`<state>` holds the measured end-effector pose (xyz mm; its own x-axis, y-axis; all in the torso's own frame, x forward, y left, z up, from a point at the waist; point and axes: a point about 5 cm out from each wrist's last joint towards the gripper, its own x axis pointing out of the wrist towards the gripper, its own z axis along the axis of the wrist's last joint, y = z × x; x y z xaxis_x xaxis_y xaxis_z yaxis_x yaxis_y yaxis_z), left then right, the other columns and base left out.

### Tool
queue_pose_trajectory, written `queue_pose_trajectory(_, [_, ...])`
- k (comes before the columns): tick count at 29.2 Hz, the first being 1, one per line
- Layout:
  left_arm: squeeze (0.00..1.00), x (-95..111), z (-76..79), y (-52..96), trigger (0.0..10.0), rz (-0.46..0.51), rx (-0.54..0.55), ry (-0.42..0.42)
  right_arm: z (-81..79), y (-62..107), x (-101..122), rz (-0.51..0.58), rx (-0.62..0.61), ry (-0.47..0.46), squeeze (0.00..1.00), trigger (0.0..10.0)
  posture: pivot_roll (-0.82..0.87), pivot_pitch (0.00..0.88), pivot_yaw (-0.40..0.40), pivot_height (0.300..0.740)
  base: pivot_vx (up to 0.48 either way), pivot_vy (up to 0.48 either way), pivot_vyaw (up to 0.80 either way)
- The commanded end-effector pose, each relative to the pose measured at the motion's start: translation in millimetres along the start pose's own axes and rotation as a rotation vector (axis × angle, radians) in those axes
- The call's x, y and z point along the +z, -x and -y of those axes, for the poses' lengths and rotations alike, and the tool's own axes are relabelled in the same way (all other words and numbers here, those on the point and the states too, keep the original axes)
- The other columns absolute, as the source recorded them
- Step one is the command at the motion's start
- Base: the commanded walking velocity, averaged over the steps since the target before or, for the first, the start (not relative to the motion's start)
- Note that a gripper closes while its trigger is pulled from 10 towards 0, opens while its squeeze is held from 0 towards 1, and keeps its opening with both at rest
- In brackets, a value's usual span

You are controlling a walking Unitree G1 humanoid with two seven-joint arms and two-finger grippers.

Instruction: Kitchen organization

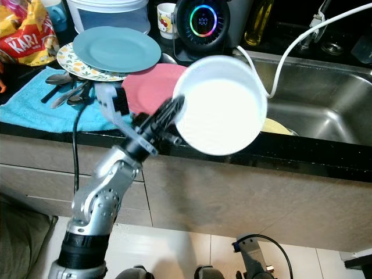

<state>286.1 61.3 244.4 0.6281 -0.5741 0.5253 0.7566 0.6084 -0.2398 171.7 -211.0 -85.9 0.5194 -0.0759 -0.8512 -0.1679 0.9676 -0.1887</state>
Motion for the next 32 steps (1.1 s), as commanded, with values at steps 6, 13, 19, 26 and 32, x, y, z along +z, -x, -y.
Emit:
queue_pose_trajectory(6, [0.00, 6, -8.9, -1.7, 10.0, 0.024, 0.025, -0.028, -2.0, 1.6, -12, -0.037, -0.006, -0.016, 0.00, 10.0, 0.10, 0.088, -0.047, 0.740, 0.000, -0.087, 0.00])
queue_pose_trajectory(13, [0.00, 7, -11.7, -0.6, 10.0, 0.013, 0.015, -0.036, -4.7, 1.9, -15, -0.045, -0.002, -0.016, 0.00, 10.0, 0.10, 0.084, -0.048, 0.740, 0.000, -0.339, 0.00])
queue_pose_trajectory(19, [0.00, 9, -11.0, -2.6, 10.0, 0.020, 0.001, -0.035, -5.0, 2.1, -16, -0.049, -0.003, -0.016, 0.00, 10.0, 0.10, 0.083, -0.048, 0.740, 0.000, -0.421, 0.00])
queue_pose_trajectory(26, [0.00, 11, -11.6, -4.4, 10.0, 0.027, -0.010, -0.034, -3.7, 2.1, -16, -0.050, -0.006, -0.018, 0.00, 10.0, 0.10, 0.082, -0.051, 0.740, 0.000, -0.426, 0.00])
queue_pose_trajectory(32, [0.00, 14, -10.9, -7.1, 10.0, 0.038, -0.022, -0.034, 0.0, 2.4, -16, -0.050, -0.014, -0.020, 0.00, 10.0, 0.09, 0.081, -0.053, 0.740, 0.000, -0.419, 0.00])
